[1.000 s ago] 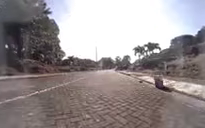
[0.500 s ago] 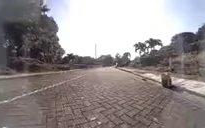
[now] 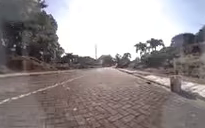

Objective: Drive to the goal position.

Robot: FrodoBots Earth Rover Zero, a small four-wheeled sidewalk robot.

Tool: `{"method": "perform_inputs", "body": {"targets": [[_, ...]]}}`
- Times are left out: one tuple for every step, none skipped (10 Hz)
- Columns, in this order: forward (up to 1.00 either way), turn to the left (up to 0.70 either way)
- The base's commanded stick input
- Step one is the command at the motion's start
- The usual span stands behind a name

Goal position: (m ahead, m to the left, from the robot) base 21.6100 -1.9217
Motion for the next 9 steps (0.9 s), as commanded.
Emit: {"method": "perform_inputs", "body": {"targets": [[0.85,0.0],[0.85,0.0],[0.85,0.0],[0.85,0.0],[0.94,0.0],[1.0,0.0],[1.0,0.0],[1.0,0.0],[1.0,0.0]]}}
